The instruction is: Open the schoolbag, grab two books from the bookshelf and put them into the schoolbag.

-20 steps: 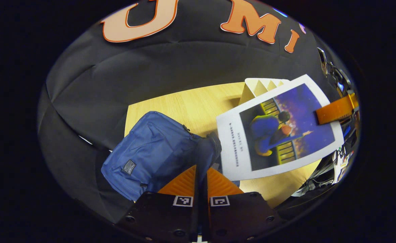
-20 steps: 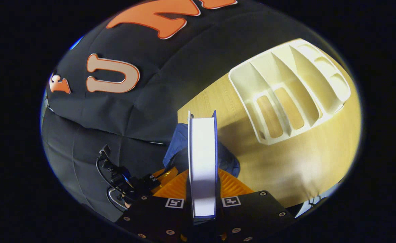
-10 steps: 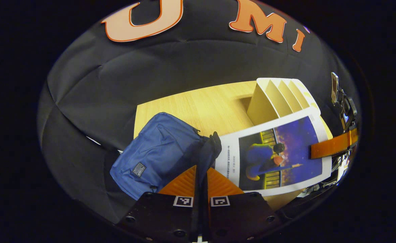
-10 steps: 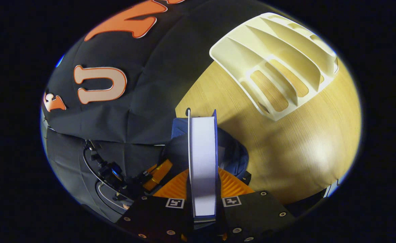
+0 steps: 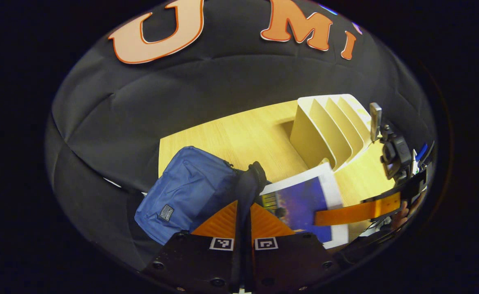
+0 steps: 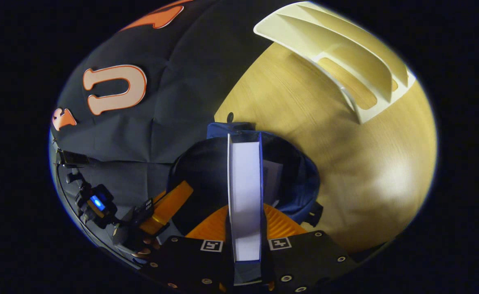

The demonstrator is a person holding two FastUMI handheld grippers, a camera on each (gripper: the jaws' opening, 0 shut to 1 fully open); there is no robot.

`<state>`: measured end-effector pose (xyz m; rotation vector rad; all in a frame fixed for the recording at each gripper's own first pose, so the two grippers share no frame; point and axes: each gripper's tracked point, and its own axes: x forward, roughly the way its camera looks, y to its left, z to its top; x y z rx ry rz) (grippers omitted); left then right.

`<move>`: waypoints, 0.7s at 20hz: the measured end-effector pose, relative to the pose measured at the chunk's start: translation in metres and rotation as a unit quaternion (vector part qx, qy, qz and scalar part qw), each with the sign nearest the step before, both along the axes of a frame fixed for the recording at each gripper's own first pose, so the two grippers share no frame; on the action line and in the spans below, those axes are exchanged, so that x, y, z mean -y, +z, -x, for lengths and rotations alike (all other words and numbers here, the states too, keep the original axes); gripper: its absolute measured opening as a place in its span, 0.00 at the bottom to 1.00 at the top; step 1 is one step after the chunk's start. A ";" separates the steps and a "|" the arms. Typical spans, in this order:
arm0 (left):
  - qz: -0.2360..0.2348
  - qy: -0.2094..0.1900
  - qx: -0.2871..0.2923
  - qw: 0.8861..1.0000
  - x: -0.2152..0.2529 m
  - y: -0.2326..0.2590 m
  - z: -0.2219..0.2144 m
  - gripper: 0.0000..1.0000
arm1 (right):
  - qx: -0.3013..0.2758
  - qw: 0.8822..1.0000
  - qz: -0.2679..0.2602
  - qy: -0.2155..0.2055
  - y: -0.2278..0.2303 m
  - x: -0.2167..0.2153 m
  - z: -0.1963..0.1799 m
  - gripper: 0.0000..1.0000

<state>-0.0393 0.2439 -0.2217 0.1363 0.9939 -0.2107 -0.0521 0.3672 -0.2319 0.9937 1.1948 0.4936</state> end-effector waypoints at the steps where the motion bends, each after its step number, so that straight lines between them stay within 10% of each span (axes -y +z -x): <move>1: 0.002 -0.004 0.007 1.000 0.001 0.003 0.000 0.05 | 0.007 1.000 -0.011 -0.011 -0.005 -0.006 -0.007 0.26; 14: 0.007 -0.070 0.002 0.997 0.035 0.000 0.005 0.04 | 0.016 0.998 -0.066 -0.011 -0.041 -0.078 -0.023 0.28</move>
